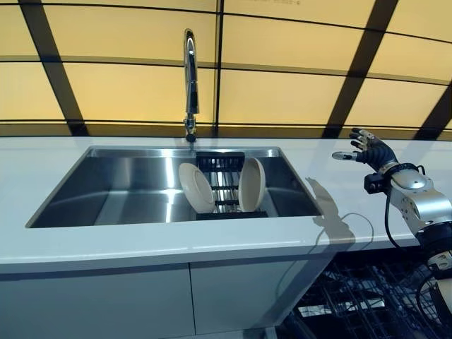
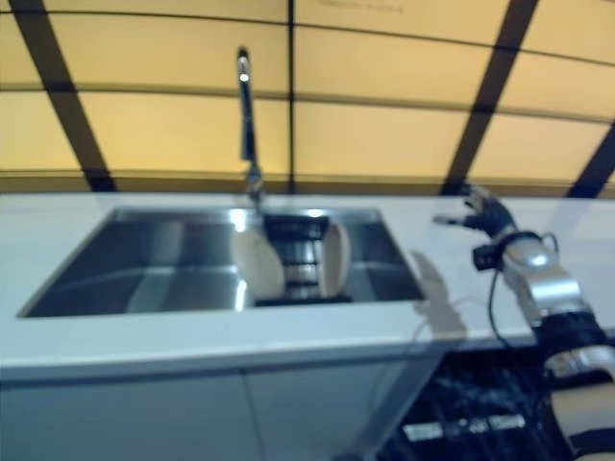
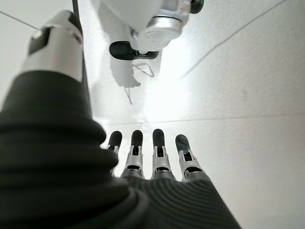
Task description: Take plates into dishwasher
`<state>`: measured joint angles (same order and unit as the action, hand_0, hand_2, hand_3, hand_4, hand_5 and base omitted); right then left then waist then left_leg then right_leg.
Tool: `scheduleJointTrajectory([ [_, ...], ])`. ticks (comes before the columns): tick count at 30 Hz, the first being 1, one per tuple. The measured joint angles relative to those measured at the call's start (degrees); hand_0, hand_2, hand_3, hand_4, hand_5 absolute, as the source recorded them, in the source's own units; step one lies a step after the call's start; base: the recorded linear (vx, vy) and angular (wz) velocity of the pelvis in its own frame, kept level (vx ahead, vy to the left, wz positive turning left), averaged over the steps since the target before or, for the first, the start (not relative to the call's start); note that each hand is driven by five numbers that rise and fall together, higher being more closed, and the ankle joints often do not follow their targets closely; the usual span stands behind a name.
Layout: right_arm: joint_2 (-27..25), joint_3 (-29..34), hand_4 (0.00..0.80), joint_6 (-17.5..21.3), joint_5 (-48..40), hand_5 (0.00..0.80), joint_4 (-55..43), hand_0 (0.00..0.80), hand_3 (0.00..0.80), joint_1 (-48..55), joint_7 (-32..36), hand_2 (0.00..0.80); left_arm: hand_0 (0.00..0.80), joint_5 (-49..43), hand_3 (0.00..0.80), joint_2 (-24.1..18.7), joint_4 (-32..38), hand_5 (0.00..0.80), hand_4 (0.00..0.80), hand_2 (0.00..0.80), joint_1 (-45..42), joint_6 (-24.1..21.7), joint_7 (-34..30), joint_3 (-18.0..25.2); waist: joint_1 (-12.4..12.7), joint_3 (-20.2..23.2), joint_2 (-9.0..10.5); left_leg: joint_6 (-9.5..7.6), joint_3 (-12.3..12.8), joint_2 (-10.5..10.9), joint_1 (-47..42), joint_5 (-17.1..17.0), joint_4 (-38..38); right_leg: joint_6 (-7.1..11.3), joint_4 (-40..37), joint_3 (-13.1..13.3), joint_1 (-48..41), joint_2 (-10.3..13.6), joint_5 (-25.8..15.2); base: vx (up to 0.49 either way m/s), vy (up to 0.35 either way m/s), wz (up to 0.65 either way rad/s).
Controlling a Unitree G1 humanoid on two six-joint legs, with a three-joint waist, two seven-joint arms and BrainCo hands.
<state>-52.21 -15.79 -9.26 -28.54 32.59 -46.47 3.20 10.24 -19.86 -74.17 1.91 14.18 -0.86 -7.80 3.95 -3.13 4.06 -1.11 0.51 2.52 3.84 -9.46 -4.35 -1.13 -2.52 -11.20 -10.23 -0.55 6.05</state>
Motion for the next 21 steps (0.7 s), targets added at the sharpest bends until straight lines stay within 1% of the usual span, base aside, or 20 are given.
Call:
scheduleJointTrajectory([
  [2,-0.16,-0.69,0.000,0.09,0.94,0.000,0.04,0.000,0.000,-1.49,-0.03,0.000,0.000,-0.09,0.000,0.03,0.26,0.000,0.000,0.000,0.47,0.05,-0.17,-0.07,0.18,-0.41,0.38,0.08,-0.35,0.07,0.39,0.05,0.31,-0.18,0.10,0.15,0.02,0.07,0.21,-0.063,0.125,0.27],
  [3,-0.19,-0.61,0.000,0.42,1.08,0.000,0.03,0.000,0.000,-2.06,-0.31,0.000,0.000,-0.15,0.000,0.06,1.07,0.000,0.000,0.000,0.86,0.10,-0.42,-0.76,0.06,-0.67,0.59,0.21,-0.39,0.13,0.85,0.26,0.38,-0.16,0.19,0.17,0.10,0.17,0.35,-0.054,0.122,0.30],
  [4,-0.14,-0.59,0.000,1.20,1.07,0.000,-0.19,0.000,0.000,-2.08,-1.22,0.000,0.000,-0.48,0.000,0.15,1.67,0.000,0.000,0.000,1.49,0.08,-0.62,-2.49,0.07,-1.25,0.79,-0.07,1.18,-0.21,0.80,0.61,0.11,-0.18,0.46,-0.13,0.00,0.22,0.70,-0.042,0.109,0.35],
  [5,-0.07,-0.58,0.000,1.59,1.07,0.000,-0.65,0.000,0.000,-1.88,-1.91,0.000,0.000,-0.51,0.000,0.41,2.26,0.000,0.000,0.000,2.19,0.05,-0.74,-3.53,-0.01,-2.02,0.97,-0.11,3.47,-0.68,0.85,0.64,0.33,-0.02,1.13,-0.38,0.03,0.40,1.10,-0.022,0.084,0.21],
  [6,-0.02,-0.58,0.000,1.67,1.08,0.000,-0.90,0.000,0.000,-1.74,-2.25,0.000,0.000,-0.51,0.000,0.56,2.66,0.000,0.000,0.000,2.34,0.04,-0.81,-3.62,-0.01,-2.26,1.12,-0.13,3.97,-0.68,0.83,0.66,0.38,0.10,1.32,-0.36,0.04,0.51,1.29,-0.011,0.060,0.10],
  [7,0.30,-0.53,0.000,1.83,1.67,0.000,-1.04,0.000,0.000,-1.62,-2.66,0.000,0.000,-0.51,0.000,0.64,3.34,0.000,0.000,0.000,2.53,-0.01,-0.81,-4.47,0.06,-2.51,1.40,-0.41,4.04,-0.43,0.78,0.65,0.37,0.32,1.43,-0.33,0.09,0.76,1.44,-0.006,0.064,0.03],
  [9,0.49,-0.51,0.000,2.39,4.29,0.000,-1.09,0.000,0.000,-1.57,-3.23,0.000,0.000,-0.67,0.000,0.62,3.88,0.000,0.000,0.000,3.36,-0.17,-0.87,-4.70,0.01,-3.13,1.76,-0.98,3.97,-0.24,0.57,0.62,0.02,0.89,2.85,-0.33,0.57,0.99,1.76,0.024,0.059,0.02],
  [10,0.49,-0.57,0.000,3.10,6.61,0.000,-1.14,0.000,0.000,-1.57,-3.92,0.000,0.000,-0.85,0.000,0.68,3.85,0.000,0.000,0.000,3.97,-0.54,-1.20,-5.61,-0.12,-4.42,0.72,-1.03,3.65,-1.12,-0.46,0.66,-0.83,1.55,7.58,-0.23,2.00,0.61,2.16,0.069,0.025,0.09],
  [11,0.48,-0.60,0.000,3.34,7.51,0.000,-1.19,0.000,0.000,-1.54,-4.09,0.000,0.000,-1.10,0.000,0.68,3.83,0.000,0.000,0.000,4.04,-0.81,-1.44,-5.86,-0.17,-5.12,0.02,-1.04,3.43,-1.70,-1.16,0.66,-0.82,1.70,10.83,-0.20,2.83,0.35,2.25,0.120,-0.019,0.18],
  [12,0.30,-0.60,0.000,3.78,8.88,0.000,-1.32,0.000,0.000,-1.13,-4.53,0.000,0.000,-1.79,0.000,0.51,3.87,0.000,0.000,0.000,4.10,-1.10,-1.65,-6.63,-0.75,-5.71,-0.81,-1.20,2.82,-2.50,-2.00,0.74,-0.82,2.36,16.64,0.02,4.79,0.24,2.68,0.120,-0.050,0.23],
  [13,-0.86,-0.67,0.000,4.46,10.68,0.000,-2.36,0.000,0.000,-0.63,-4.77,0.000,0.000,-2.28,0.000,0.16,4.02,0.000,0.000,0.000,4.11,-1.14,-1.77,-6.93,-1.48,-6.05,-1.39,-1.33,1.64,-2.91,-2.31,0.82,-0.82,3.77,21.88,0.34,7.99,0.58,4.86,0.096,-0.061,0.30],
  [14,-1.62,-0.62,0.000,5.11,12.13,0.000,-3.16,0.000,0.000,-0.62,-5.02,0.000,0.000,-2.29,0.000,-0.17,4.07,0.000,0.000,0.000,4.03,-1.12,-1.81,-6.89,-1.77,-6.02,-1.41,-1.34,1.25,-2.79,-2.00,0.81,-0.73,4.34,20.15,0.61,8.17,1.01,5.06,0.036,-0.071,0.18],
  [15,-3.09,-0.62,0.000,6.87,14.85,0.000,-3.87,0.000,0.000,-0.96,-5.69,0.000,0.000,-2.31,0.000,-0.69,4.12,0.000,0.000,0.000,4.43,-1.08,-1.80,-6.82,-1.48,-6.14,-1.17,-1.68,0.97,-2.49,-1.75,0.61,-0.52,4.69,16.79,1.67,9.74,2.42,4.90,0.020,-0.066,0.19],
  [16,-3.62,-0.62,0.000,8.00,17.27,0.000,-3.94,0.000,0.000,-1.58,-6.47,0.000,0.000,-2.30,0.000,-1.30,4.49,0.000,0.000,0.000,4.67,-0.94,-1.82,-6.86,-1.68,-6.06,-0.87,-1.71,0.33,-2.27,-1.13,0.47,-0.43,5.56,12.43,1.92,10.21,3.37,4.11,0.011,-0.071,0.27],
  [17,-4.59,-0.64,0.000,8.23,19.15,0.000,-4.65,0.000,0.000,-1.59,-7.28,0.000,0.000,-2.25,0.000,-1.63,5.27,0.000,0.000,0.000,5.11,-0.77,-1.64,-6.85,-1.70,-5.98,-0.60,-1.60,-0.65,-1.95,-0.65,0.41,-0.58,6.50,7.71,2.95,10.18,4.14,2.78,0.006,-0.037,0.41],
  [18,-4.80,-0.64,0.000,8.57,20.33,0.000,-4.82,0.000,0.000,-1.63,-7.73,0.000,0.000,-2.21,0.000,-1.63,5.56,0.000,0.000,0.000,5.28,-0.74,-1.55,-6.83,-1.63,-5.92,-0.54,-1.50,-0.78,-1.95,-0.52,0.44,-0.60,6.85,6.49,2.88,9.83,4.28,1.23,0.004,-0.050,0.51],
  [19,-4.85,-0.65,0.000,9.22,22.73,0.000,-4.86,0.000,0.000,-1.76,-8.28,0.000,0.000,-2.20,0.000,-1.56,5.80,0.000,0.000,0.000,5.49,-0.68,-1.45,-6.82,-1.62,-5.71,-0.25,-0.94,-0.64,-2.00,-0.41,0.75,-0.77,6.54,4.33,2.63,8.73,4.19,-1.19,0.013,-0.046,0.49],
  [20,-4.99,-1.09,0.000,9.85,25.73,0.000,-4.65,0.000,0.000,-1.85,-8.96,0.000,0.000,-2.25,0.000,-1.27,5.87,0.000,0.000,0.000,5.47,-0.53,-1.51,-6.85,-1.59,-5.43,0.17,-0.09,-0.43,-2.13,-0.14,1.35,-0.78,5.46,2.86,2.13,8.06,4.00,-2.43,0.027,-0.064,0.53],
  [21,-6.27,-3.97,0.000,10.82,29.73,0.000,-4.13,0.000,0.000,-2.43,-10.22,0.000,0.000,-2.70,0.000,-0.85,5.83,0.000,0.000,0.000,5.41,-0.35,-1.76,-6.90,-1.64,-5.26,1.02,0.59,1.02,-2.08,-0.14,1.85,0.26,4.22,0.89,0.79,7.25,4.69,-4.29,0.026,-0.032,0.30],
])
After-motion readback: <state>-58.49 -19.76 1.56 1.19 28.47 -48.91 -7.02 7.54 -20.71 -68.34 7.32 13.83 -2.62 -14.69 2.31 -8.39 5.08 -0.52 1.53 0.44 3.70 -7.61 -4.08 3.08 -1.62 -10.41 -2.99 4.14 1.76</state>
